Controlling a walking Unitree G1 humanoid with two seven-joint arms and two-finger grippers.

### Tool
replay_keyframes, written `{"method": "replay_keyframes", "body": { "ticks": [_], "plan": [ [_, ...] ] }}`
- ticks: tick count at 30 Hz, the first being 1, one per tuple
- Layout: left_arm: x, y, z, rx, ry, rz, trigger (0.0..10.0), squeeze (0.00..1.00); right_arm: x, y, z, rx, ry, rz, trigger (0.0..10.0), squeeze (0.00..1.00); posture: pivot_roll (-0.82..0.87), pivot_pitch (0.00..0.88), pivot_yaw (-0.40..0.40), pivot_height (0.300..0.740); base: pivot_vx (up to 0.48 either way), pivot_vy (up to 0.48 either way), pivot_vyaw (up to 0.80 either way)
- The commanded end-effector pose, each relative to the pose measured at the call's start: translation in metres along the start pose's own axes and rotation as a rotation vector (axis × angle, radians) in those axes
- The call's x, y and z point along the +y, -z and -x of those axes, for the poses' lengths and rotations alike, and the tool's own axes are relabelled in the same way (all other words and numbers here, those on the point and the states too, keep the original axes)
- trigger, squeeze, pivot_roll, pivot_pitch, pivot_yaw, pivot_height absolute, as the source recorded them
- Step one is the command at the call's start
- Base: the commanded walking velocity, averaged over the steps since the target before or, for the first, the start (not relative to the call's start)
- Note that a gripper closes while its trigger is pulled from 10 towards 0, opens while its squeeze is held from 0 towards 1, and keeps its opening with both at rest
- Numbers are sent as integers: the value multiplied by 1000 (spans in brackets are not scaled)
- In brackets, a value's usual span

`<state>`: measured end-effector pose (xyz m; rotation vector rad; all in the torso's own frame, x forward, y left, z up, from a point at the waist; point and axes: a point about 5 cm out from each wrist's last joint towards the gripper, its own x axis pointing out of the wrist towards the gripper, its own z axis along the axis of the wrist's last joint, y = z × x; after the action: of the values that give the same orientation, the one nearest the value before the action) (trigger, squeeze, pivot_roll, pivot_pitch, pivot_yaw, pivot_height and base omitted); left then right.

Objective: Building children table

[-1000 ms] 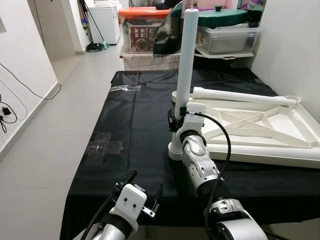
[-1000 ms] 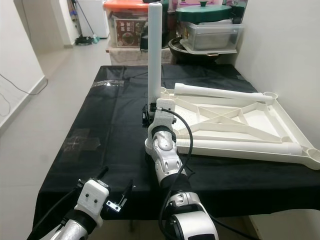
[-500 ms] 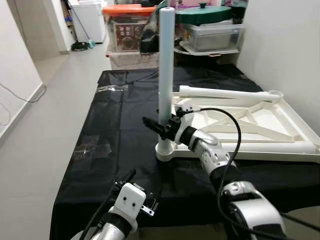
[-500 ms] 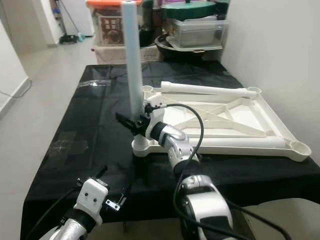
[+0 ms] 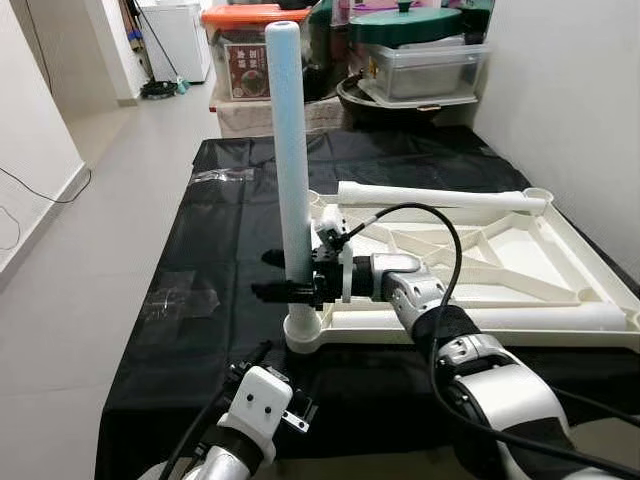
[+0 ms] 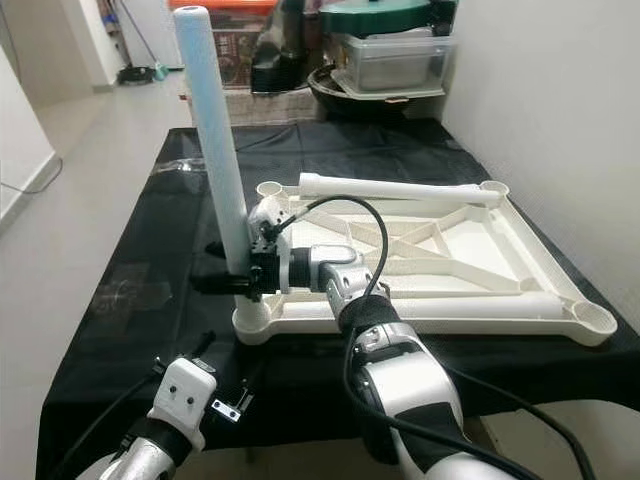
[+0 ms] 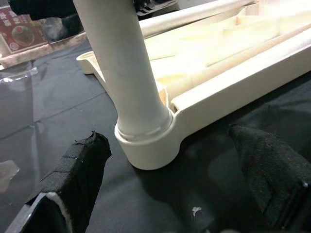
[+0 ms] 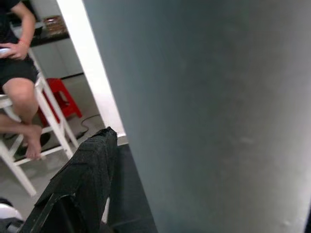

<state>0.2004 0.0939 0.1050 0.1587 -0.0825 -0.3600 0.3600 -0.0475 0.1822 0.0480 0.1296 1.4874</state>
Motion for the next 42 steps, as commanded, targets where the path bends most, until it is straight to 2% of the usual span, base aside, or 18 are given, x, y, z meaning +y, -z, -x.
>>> {"method": "replay_keyframes", "body": {
  "ticks": [1,2,3,10,16,17,19,21,22,23,25,26,27,28,34,39,40,42],
  "plan": [
    [-2,2,2,16,7,7,10000,0,6,2,-10,36,-84,-11,10000,0,40,0,-15,740,0,0,0],
    [-2,2,2,16,7,7,10000,0,6,2,-10,36,-84,-11,10000,0,40,0,-15,740,0,0,0],
    [-2,2,2,16,7,8,10000,0,7,2,-12,34,-95,-5,0,0,40,0,-15,740,0,0,0],
    [-2,2,2,16,5,9,10000,0,9,4,-15,-22,-104,-18,0,0,40,0,-15,740,0,0,0],
    [-2,2,0,16,6,10,10000,0,1,17,-19,-17,150,6,0,0,33,0,-14,740,0,0,0],
    [-1,3,0,17,6,10,10000,0,-6,21,-18,-17,318,3,0,0,33,0,-14,740,0,0,0],
    [-1,3,0,17,6,10,10000,0,-6,21,-18,-17,318,3,0,0,33,0,-14,740,0,0,0],
    [-1,3,1,17,6,11,10000,0,-24,27,-3,-37,754,-31,0,0,22,0,-12,740,0,0,0],
    [-1,3,1,17,6,11,10000,0,-24,27,-3,-37,754,-31,0,0,22,0,-12,740,0,0,0],
    [-1,3,1,18,7,12,10000,0,-30,32,11,-54,993,-56,0,0,22,0,-12,740,0,0,0],
    [-1,3,1,18,7,12,10000,0,-30,32,11,-54,993,-56,0,0,22,0,-12,740,0,0,0],
    [-1,3,1,19,7,13,10000,0,-32,36,25,-81,1193,-82,0,0,22,0,-12,740,0,0,0],
    [-1,3,1,19,7,13,10000,0,-32,36,25,-81,1193,-82,0,0,22,0,-12,740,0,0,0],
    [-1,3,1,19,8,13,10000,0,-30,39,34,-118,1358,-104,0,0,17,0,-9,740,0,0,0],
    [0,4,1,21,9,12,10000,0,-17,44,31,-176,1502,-173,0,0,18,0,-6,740,0,0,0],
    [0,4,1,21,10,11,10000,0,-12,44,23,-200,1512,-213,0,0,18,0,-6,740,0,0,0],
    [-1,5,2,22,10,10,10000,0,-9,34,2,-293,1380,-194,10000,1000,22,0,-5,740,0,0,0],
    [-1,5,2,22,10,10,10000,0,-9,34,2,-293,1380,-194,10000,1000,22,0,-5,740,0,0,0]
  ]
}}
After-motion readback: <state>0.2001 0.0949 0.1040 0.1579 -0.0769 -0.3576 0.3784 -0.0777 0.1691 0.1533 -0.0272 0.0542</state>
